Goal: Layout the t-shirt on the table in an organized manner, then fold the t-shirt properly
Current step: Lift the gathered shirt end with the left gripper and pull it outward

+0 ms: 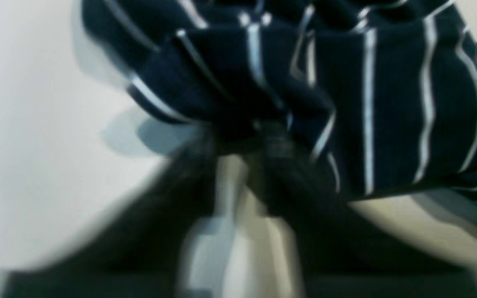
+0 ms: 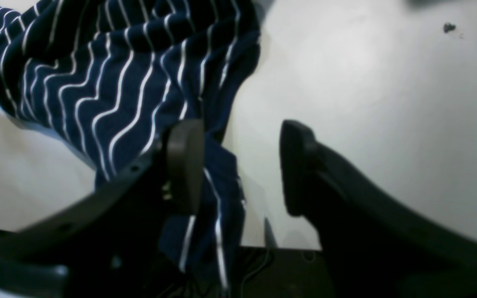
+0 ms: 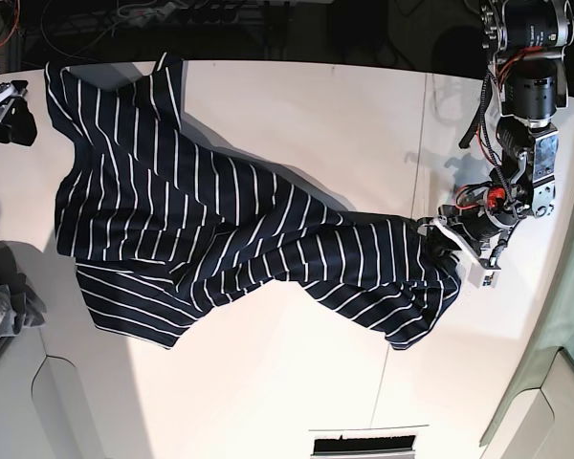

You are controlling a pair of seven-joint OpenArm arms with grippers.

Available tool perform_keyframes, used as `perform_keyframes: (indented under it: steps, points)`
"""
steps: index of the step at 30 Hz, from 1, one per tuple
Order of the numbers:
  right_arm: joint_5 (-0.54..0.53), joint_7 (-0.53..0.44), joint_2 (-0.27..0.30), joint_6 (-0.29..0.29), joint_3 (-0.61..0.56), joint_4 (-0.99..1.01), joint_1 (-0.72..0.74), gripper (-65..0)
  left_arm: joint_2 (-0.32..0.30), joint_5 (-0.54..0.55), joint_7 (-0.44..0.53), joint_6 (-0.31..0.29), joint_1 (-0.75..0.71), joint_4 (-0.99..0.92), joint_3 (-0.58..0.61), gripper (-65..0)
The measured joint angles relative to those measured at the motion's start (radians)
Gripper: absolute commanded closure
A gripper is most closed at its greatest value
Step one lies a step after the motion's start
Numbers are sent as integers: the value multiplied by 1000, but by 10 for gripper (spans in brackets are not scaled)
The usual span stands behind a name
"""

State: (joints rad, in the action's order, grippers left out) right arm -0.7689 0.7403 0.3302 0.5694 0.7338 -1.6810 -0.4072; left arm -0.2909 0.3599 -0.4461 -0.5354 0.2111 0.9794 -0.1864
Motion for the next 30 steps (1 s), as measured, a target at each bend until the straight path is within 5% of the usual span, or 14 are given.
perform_keyframes:
  steps: [5, 11, 20, 25, 30]
  points:
    - [0, 0, 1, 0, 0, 0, 0, -299, 0, 6, -52, 1, -3, 50, 0, 0]
    - [-1, 0, 2, 0, 0, 0, 0, -299, -75, 95, -183, 3, -67, 395, -2, 0]
    - [0, -3, 2, 0, 0, 0, 0, -299, -195, 122, -267, 111, -162, 812, 2, 0]
    - [3, -3, 2, 0, 0, 0, 0, -299, -139, 122, -214, 98, -124, 772, 2, 0]
    - [2, -6, 2, 0, 0, 0, 3, -299, -26, 85, -110, 100, -23, 446, 4, 0]
